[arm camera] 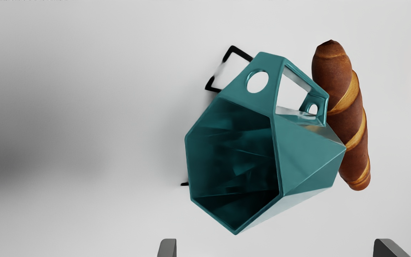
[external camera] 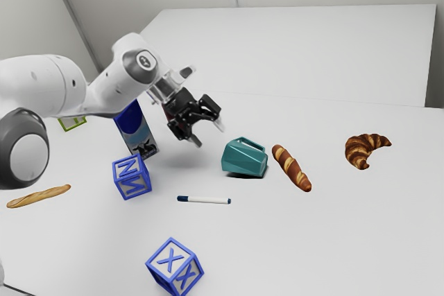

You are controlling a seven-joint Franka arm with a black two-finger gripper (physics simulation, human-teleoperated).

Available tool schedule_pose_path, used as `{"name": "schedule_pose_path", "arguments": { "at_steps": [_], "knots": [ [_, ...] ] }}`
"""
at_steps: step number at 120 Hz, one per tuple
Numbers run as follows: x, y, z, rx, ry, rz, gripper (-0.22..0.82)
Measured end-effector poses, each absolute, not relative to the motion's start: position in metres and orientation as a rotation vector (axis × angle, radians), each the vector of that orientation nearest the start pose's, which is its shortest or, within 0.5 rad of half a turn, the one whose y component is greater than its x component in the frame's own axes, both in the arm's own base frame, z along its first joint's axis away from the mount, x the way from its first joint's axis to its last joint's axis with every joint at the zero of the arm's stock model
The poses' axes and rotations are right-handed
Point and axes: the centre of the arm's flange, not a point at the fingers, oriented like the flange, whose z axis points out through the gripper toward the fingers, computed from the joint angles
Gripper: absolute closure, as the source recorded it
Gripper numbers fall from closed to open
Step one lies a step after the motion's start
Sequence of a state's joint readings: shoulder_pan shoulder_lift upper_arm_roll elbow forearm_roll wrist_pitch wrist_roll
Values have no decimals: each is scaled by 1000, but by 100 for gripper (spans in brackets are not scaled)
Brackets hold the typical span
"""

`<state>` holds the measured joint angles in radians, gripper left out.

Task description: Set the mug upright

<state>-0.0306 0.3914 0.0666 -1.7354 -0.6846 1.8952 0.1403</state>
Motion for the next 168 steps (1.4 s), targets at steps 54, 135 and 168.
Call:
{"name": "schedule_pose_path", "arguments": {
  "at_steps": [54,135,168],
  "knots": [
    [643,-56,308,2329,371,-254,0],
    [659,-101,318,2377,336,-181,72],
    [657,-116,346,2482,268,-139,77]
  ]
}}
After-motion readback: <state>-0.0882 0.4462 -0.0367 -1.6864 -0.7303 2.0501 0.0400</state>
